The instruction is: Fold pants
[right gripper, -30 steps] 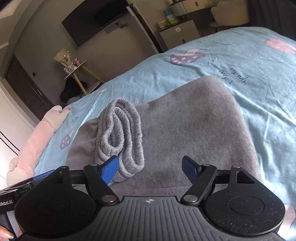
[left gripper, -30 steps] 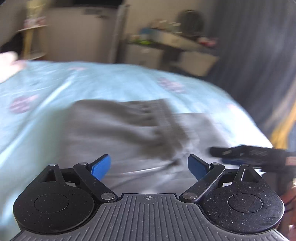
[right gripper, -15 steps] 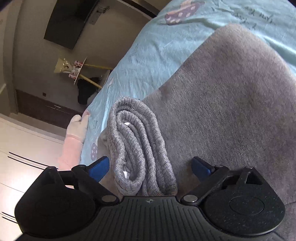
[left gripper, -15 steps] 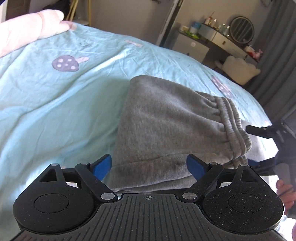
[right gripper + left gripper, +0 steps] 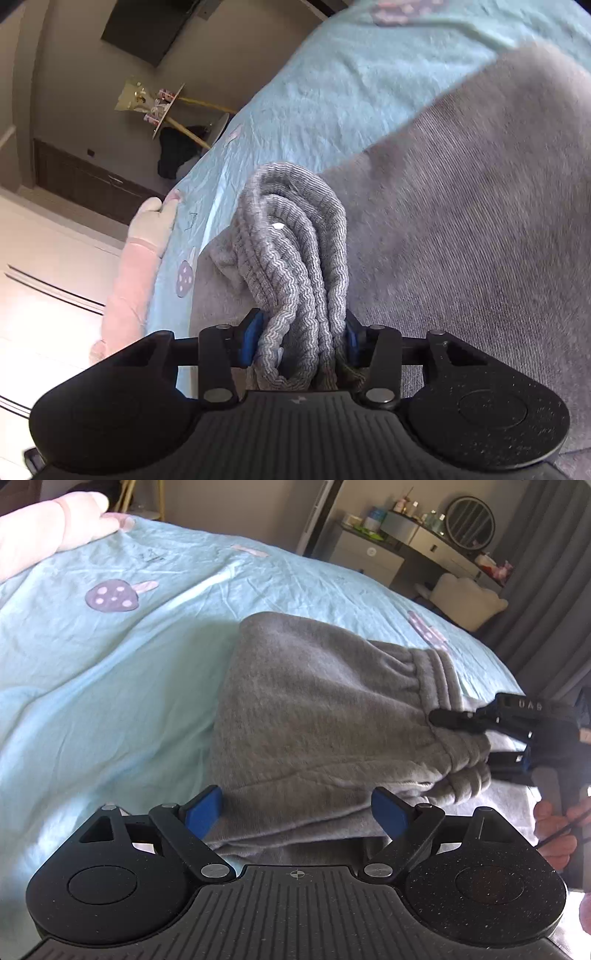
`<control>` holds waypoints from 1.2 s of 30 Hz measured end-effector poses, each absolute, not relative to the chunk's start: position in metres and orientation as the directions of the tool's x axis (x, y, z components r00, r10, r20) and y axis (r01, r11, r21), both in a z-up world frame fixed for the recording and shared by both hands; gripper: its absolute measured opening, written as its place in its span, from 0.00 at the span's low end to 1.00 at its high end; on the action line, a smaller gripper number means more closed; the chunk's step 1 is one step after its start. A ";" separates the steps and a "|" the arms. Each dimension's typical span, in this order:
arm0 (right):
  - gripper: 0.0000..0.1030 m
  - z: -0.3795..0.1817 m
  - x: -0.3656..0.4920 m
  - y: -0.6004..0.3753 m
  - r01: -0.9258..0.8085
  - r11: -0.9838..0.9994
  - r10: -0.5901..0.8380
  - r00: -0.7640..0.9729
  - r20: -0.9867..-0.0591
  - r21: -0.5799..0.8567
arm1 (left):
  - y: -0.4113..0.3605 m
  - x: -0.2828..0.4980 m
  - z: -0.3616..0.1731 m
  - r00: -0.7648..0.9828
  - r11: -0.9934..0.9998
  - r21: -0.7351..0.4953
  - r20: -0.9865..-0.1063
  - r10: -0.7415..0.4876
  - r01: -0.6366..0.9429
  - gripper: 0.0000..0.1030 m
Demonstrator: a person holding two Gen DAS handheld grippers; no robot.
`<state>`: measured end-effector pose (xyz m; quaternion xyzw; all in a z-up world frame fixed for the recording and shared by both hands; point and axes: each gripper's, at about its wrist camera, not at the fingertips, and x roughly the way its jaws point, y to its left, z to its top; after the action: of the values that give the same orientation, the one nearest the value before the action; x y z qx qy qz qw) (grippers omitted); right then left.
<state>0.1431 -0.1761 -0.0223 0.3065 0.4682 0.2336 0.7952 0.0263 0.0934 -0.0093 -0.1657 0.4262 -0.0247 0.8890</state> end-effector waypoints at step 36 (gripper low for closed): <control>0.32 0.000 0.093 -0.288 0.065 0.816 0.413 0.628 -0.659 0.574 | 0.023 0.026 -0.016 0.552 0.982 -0.179 -0.814 -0.180 0.057 0.92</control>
<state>0.0931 -0.2878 -0.0003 0.2854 0.4191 0.1017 0.8559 0.0264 0.0232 -0.0164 -0.0660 0.4684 -0.0676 0.8785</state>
